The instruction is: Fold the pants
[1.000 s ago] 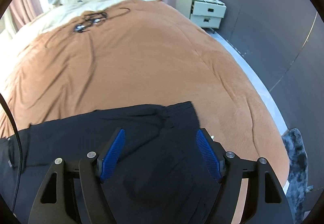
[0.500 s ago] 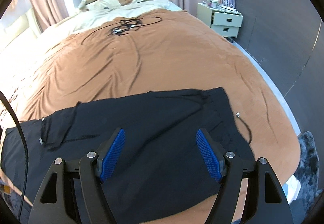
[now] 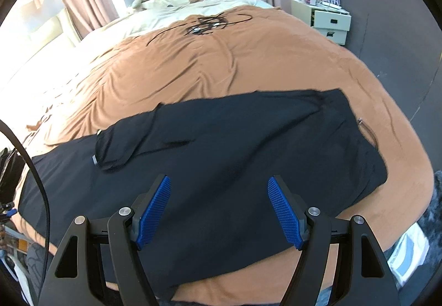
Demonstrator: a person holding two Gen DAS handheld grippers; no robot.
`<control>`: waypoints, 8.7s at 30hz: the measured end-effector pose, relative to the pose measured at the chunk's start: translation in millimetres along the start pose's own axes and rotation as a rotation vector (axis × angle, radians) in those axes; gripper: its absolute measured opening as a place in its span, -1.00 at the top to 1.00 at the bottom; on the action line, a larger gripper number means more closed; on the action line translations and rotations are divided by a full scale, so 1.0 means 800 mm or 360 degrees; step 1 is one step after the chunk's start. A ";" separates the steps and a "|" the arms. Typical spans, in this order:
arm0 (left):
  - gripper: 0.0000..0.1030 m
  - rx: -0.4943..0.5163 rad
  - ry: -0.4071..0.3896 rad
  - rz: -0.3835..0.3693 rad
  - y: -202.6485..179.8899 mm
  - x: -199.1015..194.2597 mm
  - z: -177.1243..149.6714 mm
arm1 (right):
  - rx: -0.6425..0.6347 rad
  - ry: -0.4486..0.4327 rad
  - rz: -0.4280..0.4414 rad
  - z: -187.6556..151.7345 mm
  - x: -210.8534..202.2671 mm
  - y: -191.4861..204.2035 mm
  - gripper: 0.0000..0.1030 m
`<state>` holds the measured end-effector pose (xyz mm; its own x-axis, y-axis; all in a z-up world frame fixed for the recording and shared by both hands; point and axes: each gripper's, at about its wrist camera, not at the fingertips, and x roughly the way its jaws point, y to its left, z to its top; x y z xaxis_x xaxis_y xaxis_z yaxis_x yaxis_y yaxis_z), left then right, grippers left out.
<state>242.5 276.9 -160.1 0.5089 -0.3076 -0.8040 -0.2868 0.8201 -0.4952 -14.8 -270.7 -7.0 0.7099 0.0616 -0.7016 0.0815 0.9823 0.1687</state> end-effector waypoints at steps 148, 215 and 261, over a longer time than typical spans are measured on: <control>0.87 -0.0319 -0.0491 -0.0603 -0.053 -0.048 0.056 | -0.0249 0.0581 0.0320 -0.033 0.213 0.243 0.89; 0.87 0.1075 -0.0028 -0.1014 -0.845 0.019 -0.046 | 0.0597 -0.0201 0.0414 -0.135 -0.048 -0.146 -0.52; -0.47 0.1040 0.0458 -0.0600 -0.689 0.205 -0.109 | 0.0792 -0.0124 0.0415 -0.102 -0.012 -0.212 -0.52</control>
<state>413.4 -267.5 -47.7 0.2224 -0.6588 -0.7186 0.4403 0.7255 -0.5289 -92.3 -423.6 -85.8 0.7989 0.2591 -0.5428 0.2030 0.7334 0.6488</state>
